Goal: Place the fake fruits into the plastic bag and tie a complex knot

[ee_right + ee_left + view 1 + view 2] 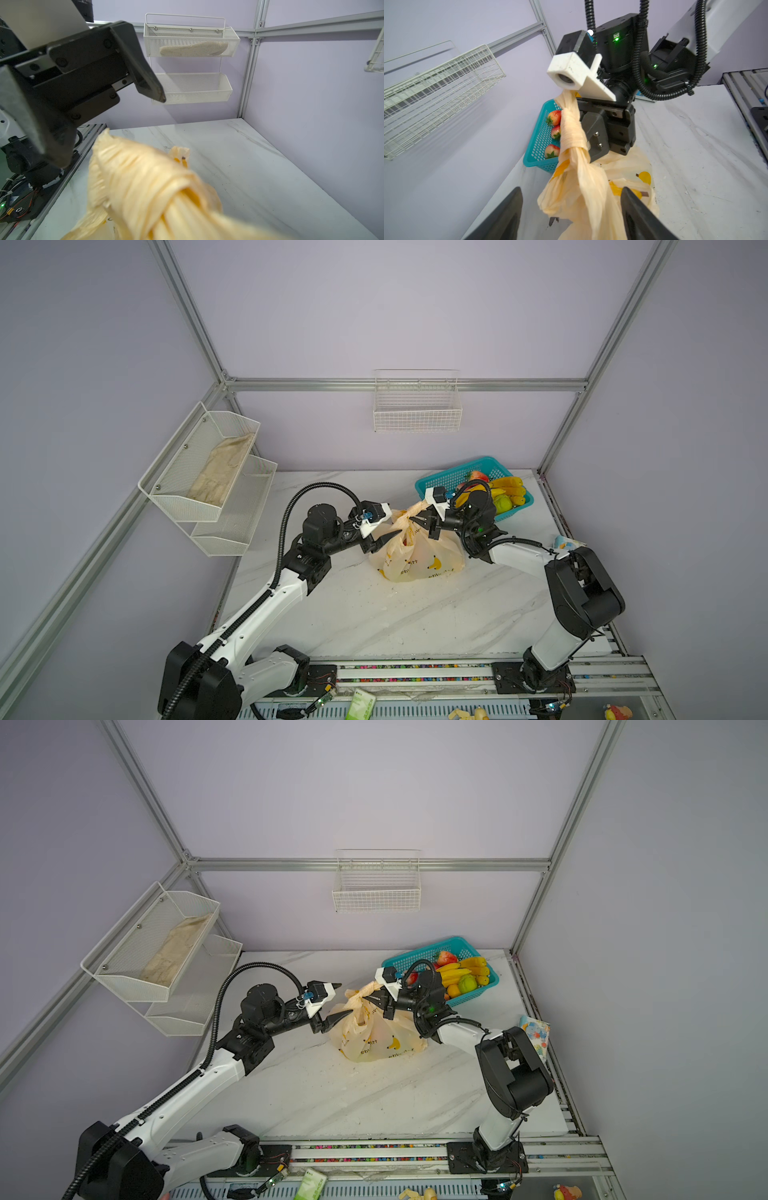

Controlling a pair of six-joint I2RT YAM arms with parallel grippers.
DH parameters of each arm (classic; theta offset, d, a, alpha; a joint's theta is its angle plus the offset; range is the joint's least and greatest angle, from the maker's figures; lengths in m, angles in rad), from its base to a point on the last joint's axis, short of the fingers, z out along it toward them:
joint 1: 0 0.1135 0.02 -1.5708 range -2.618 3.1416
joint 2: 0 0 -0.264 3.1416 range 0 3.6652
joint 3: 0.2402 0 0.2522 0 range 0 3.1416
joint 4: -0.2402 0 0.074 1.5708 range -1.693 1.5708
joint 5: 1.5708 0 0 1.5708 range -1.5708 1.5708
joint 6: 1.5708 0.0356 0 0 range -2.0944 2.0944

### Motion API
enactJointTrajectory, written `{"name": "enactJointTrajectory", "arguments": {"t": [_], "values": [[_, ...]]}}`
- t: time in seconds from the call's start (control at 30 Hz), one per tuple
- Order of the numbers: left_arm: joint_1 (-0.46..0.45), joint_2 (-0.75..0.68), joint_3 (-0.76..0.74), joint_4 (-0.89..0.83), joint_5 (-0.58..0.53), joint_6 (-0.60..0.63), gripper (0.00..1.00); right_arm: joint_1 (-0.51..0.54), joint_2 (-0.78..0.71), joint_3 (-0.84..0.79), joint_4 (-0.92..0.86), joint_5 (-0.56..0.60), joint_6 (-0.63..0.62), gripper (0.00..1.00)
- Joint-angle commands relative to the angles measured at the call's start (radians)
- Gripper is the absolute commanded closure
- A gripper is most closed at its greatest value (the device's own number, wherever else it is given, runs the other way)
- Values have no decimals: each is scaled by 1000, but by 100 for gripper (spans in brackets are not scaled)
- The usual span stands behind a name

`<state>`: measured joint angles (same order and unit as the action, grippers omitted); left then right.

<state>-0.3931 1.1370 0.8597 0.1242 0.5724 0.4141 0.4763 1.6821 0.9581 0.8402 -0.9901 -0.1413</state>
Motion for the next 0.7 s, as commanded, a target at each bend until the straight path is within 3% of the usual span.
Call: {"name": "enactJointTrajectory", "arguments": {"t": [0.0,0.17,0.33,0.47,0.67], "values": [[64,0,-10,24,31,31,28,9,-15,11,9,-30,-20,100],[109,87,59,-12,21,110,34,16,-23,18,-7,-34,-27,100],[108,171,119,-76,103,277,35,28,-19,24,-10,-27,-27,100],[101,209,152,-34,186,250,35,36,-12,26,-10,-25,-27,100],[92,225,157,55,221,184,42,38,-11,26,-23,-22,-35,100]]}}
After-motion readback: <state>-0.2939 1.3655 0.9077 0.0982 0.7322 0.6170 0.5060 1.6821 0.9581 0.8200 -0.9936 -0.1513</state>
